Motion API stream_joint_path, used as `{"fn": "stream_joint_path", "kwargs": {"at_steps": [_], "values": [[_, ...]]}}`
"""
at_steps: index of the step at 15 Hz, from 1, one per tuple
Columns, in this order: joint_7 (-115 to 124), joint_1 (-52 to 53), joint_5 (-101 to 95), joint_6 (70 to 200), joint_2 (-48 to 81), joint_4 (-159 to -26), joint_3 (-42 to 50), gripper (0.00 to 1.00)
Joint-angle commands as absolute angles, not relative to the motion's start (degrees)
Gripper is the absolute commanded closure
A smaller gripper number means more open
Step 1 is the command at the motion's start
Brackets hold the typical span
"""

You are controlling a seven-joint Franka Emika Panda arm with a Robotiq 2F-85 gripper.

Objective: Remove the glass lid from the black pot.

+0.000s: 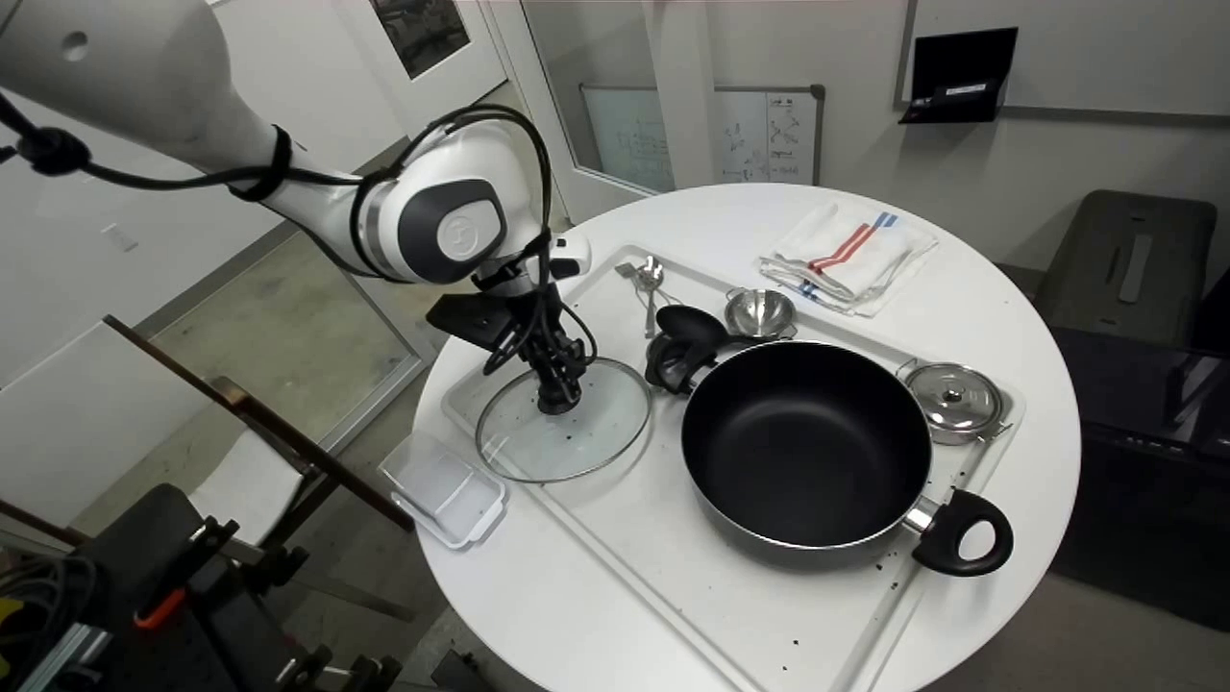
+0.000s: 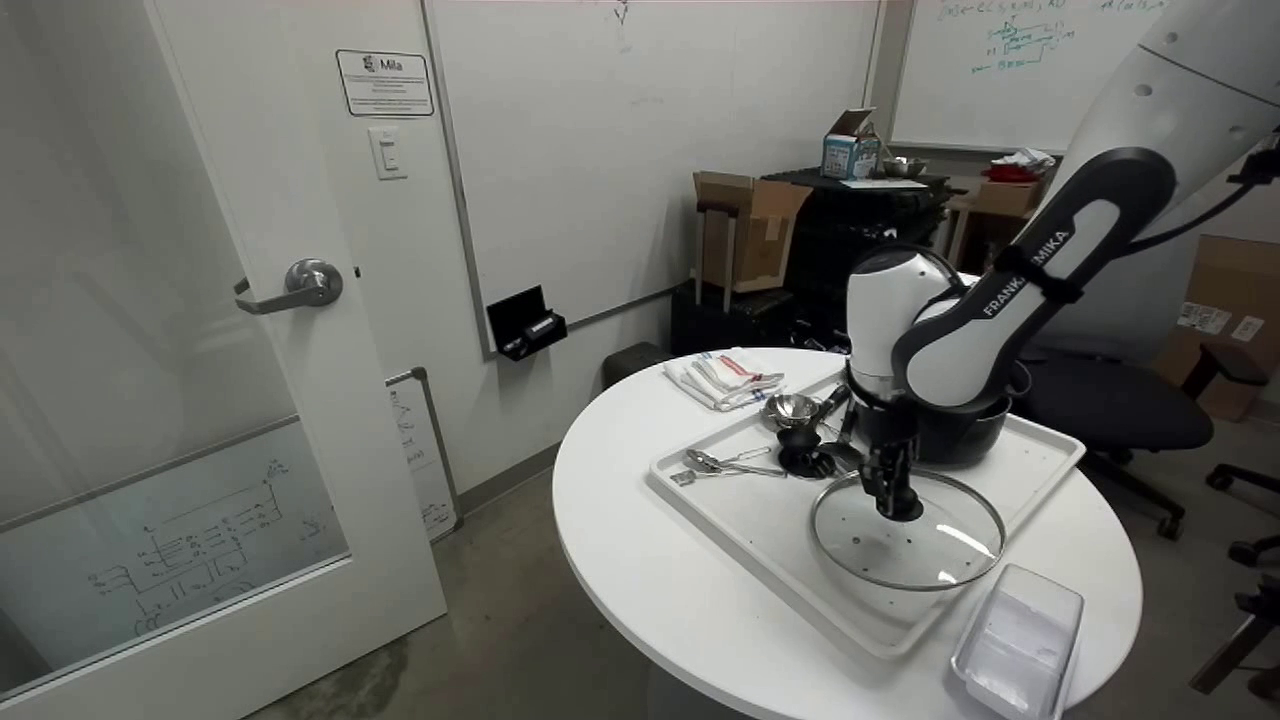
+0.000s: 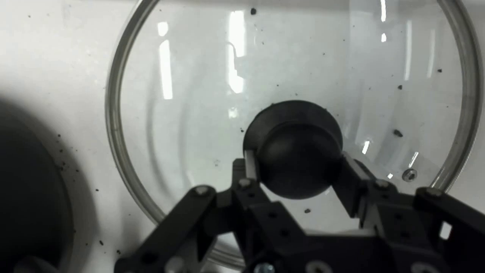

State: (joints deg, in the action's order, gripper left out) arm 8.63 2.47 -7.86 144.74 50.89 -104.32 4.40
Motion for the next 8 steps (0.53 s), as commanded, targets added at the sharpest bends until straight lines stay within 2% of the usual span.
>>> {"fn": "stream_joint_path", "kwargs": {"at_steps": [1,8], "values": [[8.46,2.67,-7.01,144.45,53.94,-99.54,5.34,0.75],[8.85,3.00,-7.39,144.34,56.79,-96.05,6.46,0.75]]}}
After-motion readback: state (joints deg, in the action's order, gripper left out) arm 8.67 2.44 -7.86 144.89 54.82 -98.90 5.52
